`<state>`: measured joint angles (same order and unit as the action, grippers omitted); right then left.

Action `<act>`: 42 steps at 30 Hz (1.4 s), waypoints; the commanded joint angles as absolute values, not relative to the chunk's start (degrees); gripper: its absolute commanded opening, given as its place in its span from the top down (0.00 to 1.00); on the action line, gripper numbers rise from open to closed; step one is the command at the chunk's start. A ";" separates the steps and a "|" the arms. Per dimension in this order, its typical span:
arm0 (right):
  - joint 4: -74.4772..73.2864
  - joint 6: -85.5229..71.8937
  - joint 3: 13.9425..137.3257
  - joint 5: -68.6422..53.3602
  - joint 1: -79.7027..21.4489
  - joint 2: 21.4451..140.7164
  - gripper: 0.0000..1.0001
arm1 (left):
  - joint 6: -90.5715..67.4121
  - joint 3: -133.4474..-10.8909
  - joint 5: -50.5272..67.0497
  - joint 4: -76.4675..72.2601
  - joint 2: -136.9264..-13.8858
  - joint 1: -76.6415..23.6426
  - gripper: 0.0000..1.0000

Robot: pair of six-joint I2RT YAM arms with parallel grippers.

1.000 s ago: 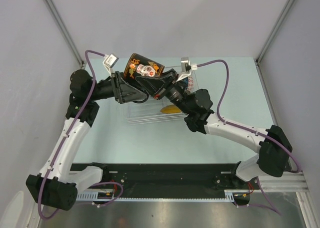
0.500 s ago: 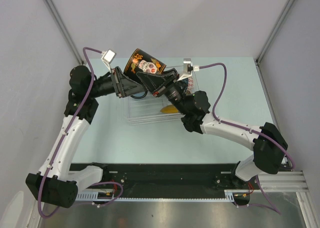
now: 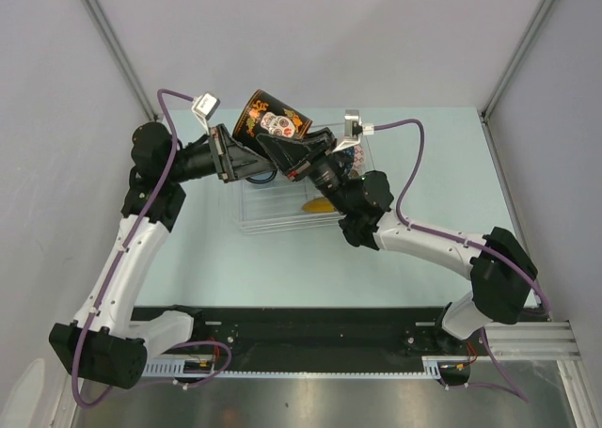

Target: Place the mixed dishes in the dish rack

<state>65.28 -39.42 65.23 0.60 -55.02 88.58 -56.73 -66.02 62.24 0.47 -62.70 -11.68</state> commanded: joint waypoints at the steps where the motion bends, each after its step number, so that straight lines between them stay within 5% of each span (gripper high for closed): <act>1: 74.44 -42.36 67.24 -0.96 -55.72 87.71 1.00 | -58.08 -67.15 66.88 -6.59 -62.49 -12.48 0.88; 6: 75.14 -42.98 67.24 -0.97 -55.72 88.07 1.00 | -60.20 -65.57 69.17 -10.02 -61.70 -12.48 0.59; 14: 75.32 -43.59 67.24 -1.23 -55.46 88.33 1.00 | -59.50 -64.95 70.05 -9.84 -61.26 -12.57 0.55; 28: 76.38 -46.40 67.24 -2.55 -55.46 88.77 1.00 | -57.13 -64.51 68.73 -8.96 -61.00 -13.45 1.00; 30: 75.07 -46.49 67.24 -3.42 -55.20 87.98 1.00 | -55.90 -64.77 68.73 -7.66 -61.08 -13.10 1.00; 33: 71.83 -46.84 67.24 -4.39 -54.85 86.58 0.91 | -55.72 -65.13 68.82 -7.47 -61.08 -11.69 1.00; 34: 70.68 -47.02 67.24 -4.48 -54.67 85.96 0.78 | -55.81 -65.39 68.82 -7.47 -61.08 -11.25 0.99; 36: 67.52 -46.41 67.15 -4.66 -54.67 84.82 0.75 | -56.33 -65.48 68.99 -8.26 -61.00 -9.94 1.00; 40: 64.08 -46.05 67.15 -4.48 -54.23 83.85 0.46 | -57.65 -66.00 69.52 -9.84 -60.73 -8.27 1.00; 42: 63.20 -46.49 66.97 -4.83 -54.05 83.58 0.41 | -59.50 -66.09 69.87 -12.12 -60.82 -7.04 1.00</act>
